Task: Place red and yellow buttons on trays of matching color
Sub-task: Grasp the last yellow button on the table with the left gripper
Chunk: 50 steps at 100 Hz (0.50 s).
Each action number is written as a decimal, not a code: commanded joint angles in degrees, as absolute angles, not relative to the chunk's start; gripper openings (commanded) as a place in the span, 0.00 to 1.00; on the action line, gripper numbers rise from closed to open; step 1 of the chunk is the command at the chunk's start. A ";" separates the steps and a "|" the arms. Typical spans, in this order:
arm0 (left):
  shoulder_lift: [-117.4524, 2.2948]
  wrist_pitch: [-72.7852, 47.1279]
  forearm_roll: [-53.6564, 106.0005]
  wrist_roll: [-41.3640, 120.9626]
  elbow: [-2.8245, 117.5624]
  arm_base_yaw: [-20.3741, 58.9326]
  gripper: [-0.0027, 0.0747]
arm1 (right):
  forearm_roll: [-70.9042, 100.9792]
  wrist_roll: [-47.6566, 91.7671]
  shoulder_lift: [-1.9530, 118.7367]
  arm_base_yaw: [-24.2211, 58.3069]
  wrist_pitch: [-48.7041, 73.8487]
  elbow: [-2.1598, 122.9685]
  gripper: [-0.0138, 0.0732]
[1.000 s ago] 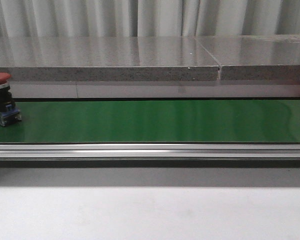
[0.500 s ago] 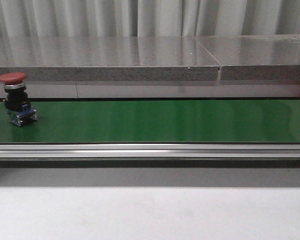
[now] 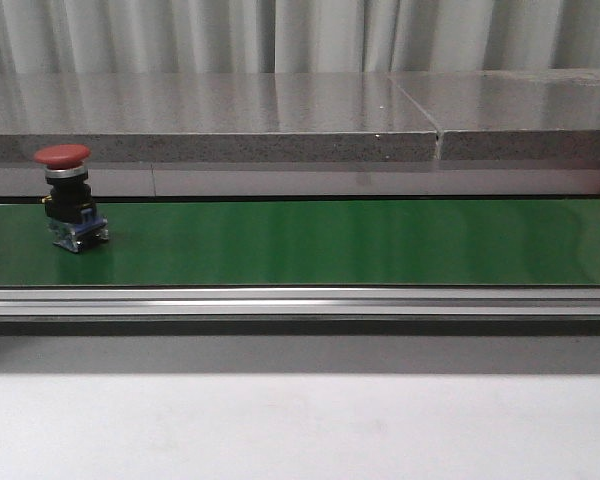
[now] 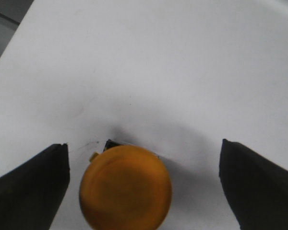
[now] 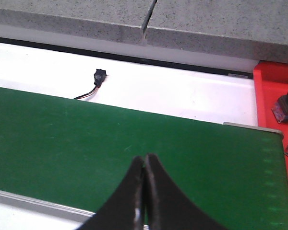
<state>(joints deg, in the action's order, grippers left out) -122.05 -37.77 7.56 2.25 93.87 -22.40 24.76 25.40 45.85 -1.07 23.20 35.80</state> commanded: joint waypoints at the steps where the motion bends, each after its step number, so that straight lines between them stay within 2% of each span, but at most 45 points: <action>1: -119.25 -36.11 7.85 1.85 95.93 -22.55 0.79 | 25.55 26.07 45.41 -1.09 20.04 37.62 0.08; 11: -119.38 -36.11 7.85 1.85 95.93 -22.55 0.65 | 25.55 26.07 45.41 -1.09 20.04 37.62 0.08; 31: -118.95 -36.89 7.79 1.85 95.93 -22.55 0.22 | 25.55 26.07 45.41 -1.09 20.04 37.62 0.08; 42: -117.12 -37.18 7.79 1.76 95.93 -22.55 0.08 | 25.55 26.07 45.41 -1.09 20.04 37.62 0.08; 50: -114.57 -37.60 8.21 1.57 95.93 -22.55 0.01 | 25.55 26.07 45.41 -1.09 20.04 37.62 0.08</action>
<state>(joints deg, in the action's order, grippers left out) -121.29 -39.05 7.35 2.25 94.10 -22.40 24.76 25.40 45.85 -1.07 23.23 35.80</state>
